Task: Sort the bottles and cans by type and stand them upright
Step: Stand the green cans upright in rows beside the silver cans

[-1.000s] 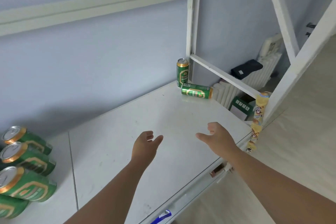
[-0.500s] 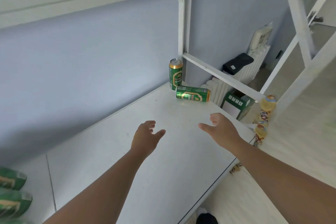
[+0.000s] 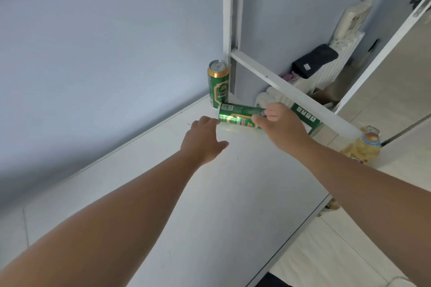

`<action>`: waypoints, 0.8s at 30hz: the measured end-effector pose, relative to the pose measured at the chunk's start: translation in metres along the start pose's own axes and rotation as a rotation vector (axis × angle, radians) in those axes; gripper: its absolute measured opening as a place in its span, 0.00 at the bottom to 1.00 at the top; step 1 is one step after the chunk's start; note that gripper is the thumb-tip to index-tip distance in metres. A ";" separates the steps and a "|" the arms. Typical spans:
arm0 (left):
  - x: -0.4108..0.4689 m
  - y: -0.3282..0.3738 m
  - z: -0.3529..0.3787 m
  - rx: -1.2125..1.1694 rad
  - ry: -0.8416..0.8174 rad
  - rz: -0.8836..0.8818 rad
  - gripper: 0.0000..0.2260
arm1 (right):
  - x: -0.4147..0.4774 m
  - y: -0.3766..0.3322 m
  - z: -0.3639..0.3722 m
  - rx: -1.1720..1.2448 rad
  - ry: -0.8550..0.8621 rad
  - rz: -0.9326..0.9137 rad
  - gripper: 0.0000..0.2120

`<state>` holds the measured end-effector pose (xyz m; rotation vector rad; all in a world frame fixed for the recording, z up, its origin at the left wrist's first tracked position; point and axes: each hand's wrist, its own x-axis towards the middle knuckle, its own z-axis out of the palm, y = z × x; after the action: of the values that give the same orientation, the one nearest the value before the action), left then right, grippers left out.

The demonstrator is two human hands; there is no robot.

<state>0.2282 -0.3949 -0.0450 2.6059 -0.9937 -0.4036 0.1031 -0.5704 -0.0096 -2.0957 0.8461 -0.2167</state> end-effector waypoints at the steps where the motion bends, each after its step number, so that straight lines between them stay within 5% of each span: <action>1: 0.011 0.006 0.000 0.024 -0.009 0.012 0.33 | 0.009 -0.005 -0.001 0.001 -0.013 -0.010 0.30; 9: 0.082 0.031 0.012 0.236 -0.039 0.108 0.31 | 0.082 -0.054 0.016 -0.060 -0.080 -0.178 0.30; 18: 0.104 0.009 0.040 0.450 0.120 0.236 0.34 | 0.165 -0.088 0.047 -0.133 -0.188 -0.225 0.28; 24: 0.114 0.013 0.044 0.530 0.209 0.282 0.21 | 0.184 -0.084 0.059 -0.213 -0.266 -0.225 0.37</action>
<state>0.2859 -0.4897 -0.0969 2.8021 -1.5285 0.2323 0.3086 -0.6152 -0.0082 -2.3552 0.4920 0.0365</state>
